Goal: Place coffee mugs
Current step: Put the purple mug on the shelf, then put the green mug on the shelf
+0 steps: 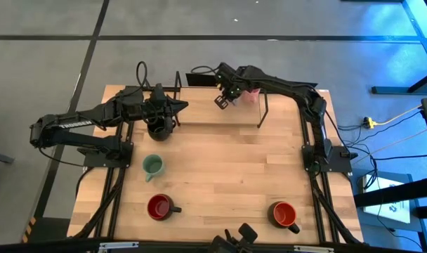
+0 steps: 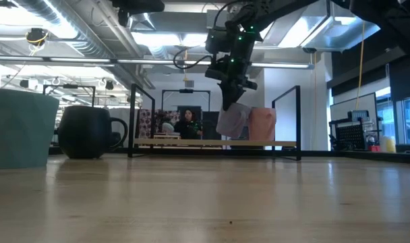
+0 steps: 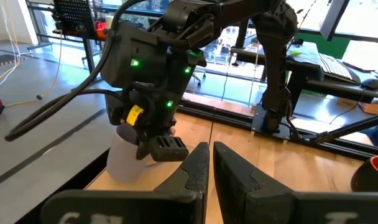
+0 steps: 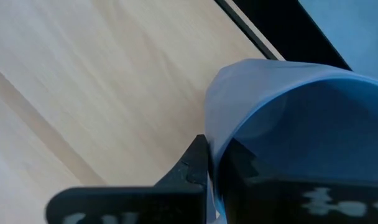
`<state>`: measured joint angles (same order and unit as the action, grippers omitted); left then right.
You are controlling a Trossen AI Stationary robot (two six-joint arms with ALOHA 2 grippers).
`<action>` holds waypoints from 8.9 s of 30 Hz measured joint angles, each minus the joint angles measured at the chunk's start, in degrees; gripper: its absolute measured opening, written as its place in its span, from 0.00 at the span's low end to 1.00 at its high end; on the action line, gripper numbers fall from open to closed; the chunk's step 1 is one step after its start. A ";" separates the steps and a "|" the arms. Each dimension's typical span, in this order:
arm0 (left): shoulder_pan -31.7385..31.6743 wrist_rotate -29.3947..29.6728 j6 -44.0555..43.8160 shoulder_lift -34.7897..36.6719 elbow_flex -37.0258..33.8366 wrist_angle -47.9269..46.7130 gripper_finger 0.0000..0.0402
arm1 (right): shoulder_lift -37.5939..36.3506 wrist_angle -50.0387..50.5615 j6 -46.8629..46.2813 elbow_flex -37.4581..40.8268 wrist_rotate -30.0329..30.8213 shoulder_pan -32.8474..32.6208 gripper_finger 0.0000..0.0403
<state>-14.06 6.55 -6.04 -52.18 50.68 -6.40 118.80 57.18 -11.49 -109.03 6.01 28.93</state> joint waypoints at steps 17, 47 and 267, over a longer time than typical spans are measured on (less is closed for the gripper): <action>0.00 0.00 0.01 0.01 0.00 -0.01 0.04 | 0.00 -1.94 0.07 0.00 -1.02 -0.02 0.23; 0.00 0.00 0.15 0.02 0.00 -0.62 0.04 | -14.45 -0.52 3.74 14.51 -1.72 -1.62 0.22; 40.22 -6.09 -80.00 -8.58 15.85 -66.79 0.34 | -44.61 -26.63 -16.76 46.27 10.03 -48.78 0.30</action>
<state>26.16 0.45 -86.04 -60.76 66.53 -73.20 74.19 30.55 -28.25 -62.76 16.04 -19.86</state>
